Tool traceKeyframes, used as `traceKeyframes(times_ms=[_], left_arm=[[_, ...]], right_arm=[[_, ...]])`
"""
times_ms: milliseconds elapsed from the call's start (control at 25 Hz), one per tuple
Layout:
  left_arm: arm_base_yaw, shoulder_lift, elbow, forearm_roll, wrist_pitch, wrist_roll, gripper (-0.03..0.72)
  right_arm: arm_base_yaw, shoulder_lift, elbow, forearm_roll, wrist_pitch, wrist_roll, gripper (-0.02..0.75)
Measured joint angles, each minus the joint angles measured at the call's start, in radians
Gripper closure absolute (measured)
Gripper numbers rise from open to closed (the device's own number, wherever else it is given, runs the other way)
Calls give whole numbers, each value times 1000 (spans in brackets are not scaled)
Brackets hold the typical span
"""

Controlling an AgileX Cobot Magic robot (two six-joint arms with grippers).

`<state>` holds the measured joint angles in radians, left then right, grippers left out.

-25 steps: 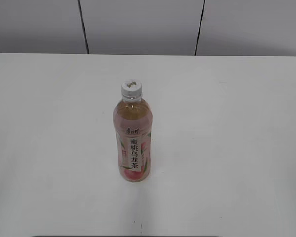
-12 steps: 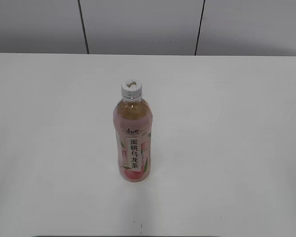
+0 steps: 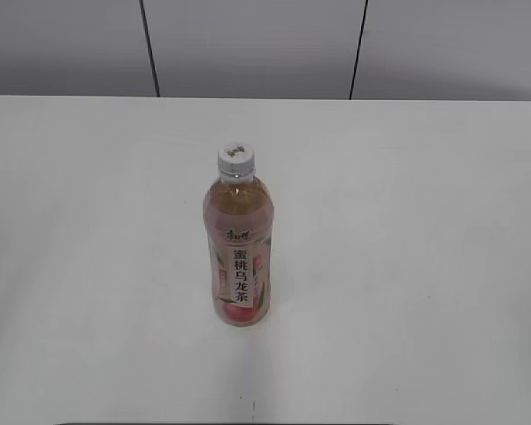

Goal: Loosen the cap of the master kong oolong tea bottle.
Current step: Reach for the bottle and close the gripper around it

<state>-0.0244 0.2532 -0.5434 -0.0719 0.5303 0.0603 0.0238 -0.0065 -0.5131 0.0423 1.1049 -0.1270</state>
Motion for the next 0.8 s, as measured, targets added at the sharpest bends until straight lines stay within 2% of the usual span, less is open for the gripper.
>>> traceKeyframes(times_ms=[400,800], left_arm=[[0,458,31,-143,-569,0,261],[0,891,33,-112,-981,-5,266]], right_arm=[[0,0,0,0,0,0,184],[-1,0,0,0,-1,0,184]])
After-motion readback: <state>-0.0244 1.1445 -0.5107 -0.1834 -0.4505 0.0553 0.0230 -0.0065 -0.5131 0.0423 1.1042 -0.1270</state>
